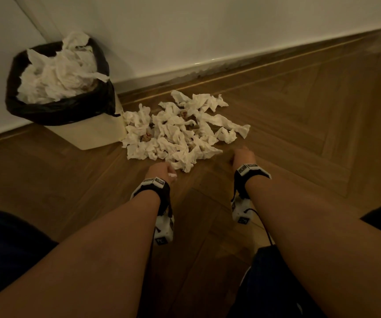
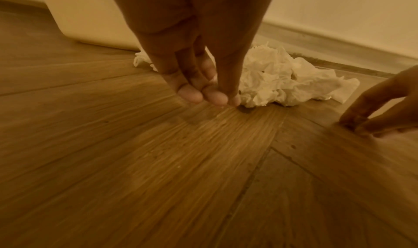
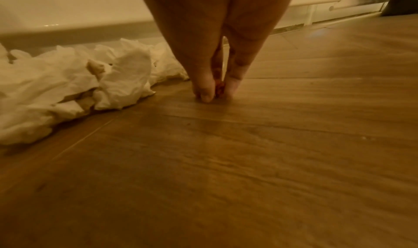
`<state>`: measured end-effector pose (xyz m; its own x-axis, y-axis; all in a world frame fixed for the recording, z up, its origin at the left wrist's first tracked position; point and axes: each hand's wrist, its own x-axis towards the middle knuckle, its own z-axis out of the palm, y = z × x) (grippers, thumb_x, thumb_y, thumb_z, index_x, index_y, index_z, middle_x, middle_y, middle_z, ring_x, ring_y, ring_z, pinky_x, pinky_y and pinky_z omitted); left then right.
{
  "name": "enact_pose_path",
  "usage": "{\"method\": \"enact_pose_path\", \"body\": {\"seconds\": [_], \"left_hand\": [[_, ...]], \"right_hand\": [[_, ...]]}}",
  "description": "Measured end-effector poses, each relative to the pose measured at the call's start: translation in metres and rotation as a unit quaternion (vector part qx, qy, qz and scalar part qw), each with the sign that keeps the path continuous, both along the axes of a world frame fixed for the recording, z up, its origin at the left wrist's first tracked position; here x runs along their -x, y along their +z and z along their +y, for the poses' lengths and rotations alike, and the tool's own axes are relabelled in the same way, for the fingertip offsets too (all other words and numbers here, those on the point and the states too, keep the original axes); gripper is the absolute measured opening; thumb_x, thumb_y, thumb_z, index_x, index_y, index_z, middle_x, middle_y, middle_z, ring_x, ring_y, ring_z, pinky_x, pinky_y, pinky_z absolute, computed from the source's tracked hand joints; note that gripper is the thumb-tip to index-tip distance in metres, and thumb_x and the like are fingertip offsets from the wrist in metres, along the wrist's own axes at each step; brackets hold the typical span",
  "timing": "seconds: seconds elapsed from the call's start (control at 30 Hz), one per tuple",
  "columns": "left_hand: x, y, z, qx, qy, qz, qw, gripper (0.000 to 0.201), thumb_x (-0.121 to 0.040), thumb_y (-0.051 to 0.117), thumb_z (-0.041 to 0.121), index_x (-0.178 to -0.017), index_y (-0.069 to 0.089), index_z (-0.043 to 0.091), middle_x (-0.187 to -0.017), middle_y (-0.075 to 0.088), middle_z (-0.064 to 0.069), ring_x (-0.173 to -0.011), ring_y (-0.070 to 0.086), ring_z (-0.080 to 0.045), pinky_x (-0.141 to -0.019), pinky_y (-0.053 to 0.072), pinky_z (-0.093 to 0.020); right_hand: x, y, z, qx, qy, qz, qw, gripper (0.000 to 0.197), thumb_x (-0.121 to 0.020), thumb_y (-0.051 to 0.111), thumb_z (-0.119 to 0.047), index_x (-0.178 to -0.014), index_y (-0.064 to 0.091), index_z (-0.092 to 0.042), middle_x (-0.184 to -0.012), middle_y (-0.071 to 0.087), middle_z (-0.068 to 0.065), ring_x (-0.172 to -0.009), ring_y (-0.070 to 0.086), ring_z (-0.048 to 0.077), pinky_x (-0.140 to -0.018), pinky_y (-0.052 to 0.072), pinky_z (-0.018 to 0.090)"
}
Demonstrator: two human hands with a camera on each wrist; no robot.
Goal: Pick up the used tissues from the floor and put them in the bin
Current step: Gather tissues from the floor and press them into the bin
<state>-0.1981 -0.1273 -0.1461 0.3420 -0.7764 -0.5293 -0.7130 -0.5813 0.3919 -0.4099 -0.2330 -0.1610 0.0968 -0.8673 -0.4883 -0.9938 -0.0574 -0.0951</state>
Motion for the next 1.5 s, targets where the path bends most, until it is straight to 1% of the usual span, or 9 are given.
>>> {"method": "enact_pose_path", "body": {"seconds": [0.23,0.3,0.43,0.53,0.67,0.87,1.0,1.13,1.5], "left_hand": [[0.004,0.011,-0.001,-0.023,-0.032,-0.006,0.999,0.038,-0.077,0.072,0.006,-0.113,0.062,0.012,-0.117,0.061,-0.01,-0.106,0.06,-0.03,-0.088,0.053,-0.039],[0.002,0.02,0.002,-0.008,-0.054,-0.009,0.998,0.033,-0.085,0.062,0.005,-0.117,0.06,0.009,-0.118,0.062,-0.013,-0.106,0.06,-0.031,-0.09,0.051,-0.041],[-0.01,0.051,0.011,0.033,-0.025,-0.005,0.999,0.029,-0.099,0.037,0.008,-0.12,0.058,0.007,-0.123,0.057,-0.018,-0.109,0.057,-0.034,-0.092,0.048,-0.039],[-0.021,0.081,0.022,0.077,-0.014,-0.03,0.996,0.031,-0.101,0.033,0.016,-0.122,0.056,0.012,-0.128,0.055,-0.016,-0.112,0.054,-0.032,-0.09,0.043,-0.035],[-0.021,0.132,0.028,0.155,0.02,-0.022,0.987,0.037,-0.097,0.041,0.039,-0.121,0.056,0.014,-0.123,0.059,-0.011,-0.111,0.055,-0.031,-0.089,0.044,-0.034],[-0.032,0.229,0.028,0.284,0.038,-0.036,0.957,0.029,-0.1,0.034,0.019,-0.116,0.056,0.009,-0.115,0.061,-0.018,-0.102,0.058,-0.033,-0.084,0.046,-0.037],[-0.065,0.28,0.031,0.351,0.123,0.004,0.928,0.025,-0.096,0.044,0.017,-0.119,0.044,0.009,-0.112,0.06,-0.017,-0.099,0.059,-0.033,-0.085,0.05,-0.04],[-0.115,0.322,0.038,0.367,0.101,-0.069,0.922,0.028,-0.091,0.057,0.023,-0.116,0.059,0.01,-0.12,0.061,-0.012,-0.111,0.056,-0.029,-0.092,0.042,-0.031],[-0.181,0.276,0.027,0.298,0.061,-0.106,0.947,0.024,-0.08,0.071,0.024,-0.104,0.068,0.019,-0.109,0.065,-0.006,-0.1,0.059,-0.021,-0.085,0.042,-0.025]], "right_hand": [[-0.022,0.02,0.017,-0.027,-0.014,-0.038,0.999,0.017,-0.094,0.048,-0.008,-0.099,0.063,-0.001,-0.109,0.061,0.017,-0.101,0.06,0.031,-0.079,0.049,0.036],[-0.025,0.031,0.023,-0.028,-0.034,-0.057,0.997,0.015,-0.093,0.049,-0.01,-0.091,0.063,-0.003,-0.099,0.058,0.017,-0.09,0.058,0.029,-0.074,0.047,0.034],[-0.037,0.062,0.038,-0.041,-0.021,-0.092,0.995,0.033,-0.089,0.059,-0.012,-0.122,0.06,-0.005,-0.127,0.056,0.015,-0.116,0.054,0.032,-0.095,0.049,0.042],[-0.057,0.099,0.046,-0.027,0.007,-0.158,0.987,0.027,-0.093,0.052,-0.007,-0.116,0.065,-0.006,-0.126,0.059,0.014,-0.114,0.056,0.029,-0.092,0.047,0.032],[-0.094,0.157,0.06,0.038,-0.008,-0.292,0.956,0.016,-0.09,0.06,-0.018,-0.099,0.071,-0.009,-0.116,0.066,0.009,-0.104,0.062,0.026,-0.087,0.051,0.033],[-0.147,0.244,0.08,0.125,0.016,-0.403,0.907,0.012,-0.086,0.063,-0.022,-0.094,0.069,-0.014,-0.1,0.07,0.005,-0.088,0.063,0.019,-0.071,0.046,0.023],[-0.168,0.287,0.084,0.133,0.026,-0.471,0.871,0.016,-0.083,0.068,-0.02,-0.098,0.062,-0.018,-0.094,0.069,0.007,-0.085,0.066,0.021,-0.079,0.055,0.034],[-0.184,0.314,0.078,0.136,0.064,-0.497,0.855,0.018,-0.083,0.07,-0.017,-0.1,0.068,-0.01,-0.09,0.07,0.011,-0.078,0.065,0.02,-0.083,0.056,0.041],[-0.243,0.28,0.04,0.106,0.083,-0.449,0.883,0.015,-0.081,0.07,-0.014,-0.094,0.071,-0.008,-0.099,0.071,0.013,-0.092,0.067,0.025,-0.088,0.054,0.037]]}}
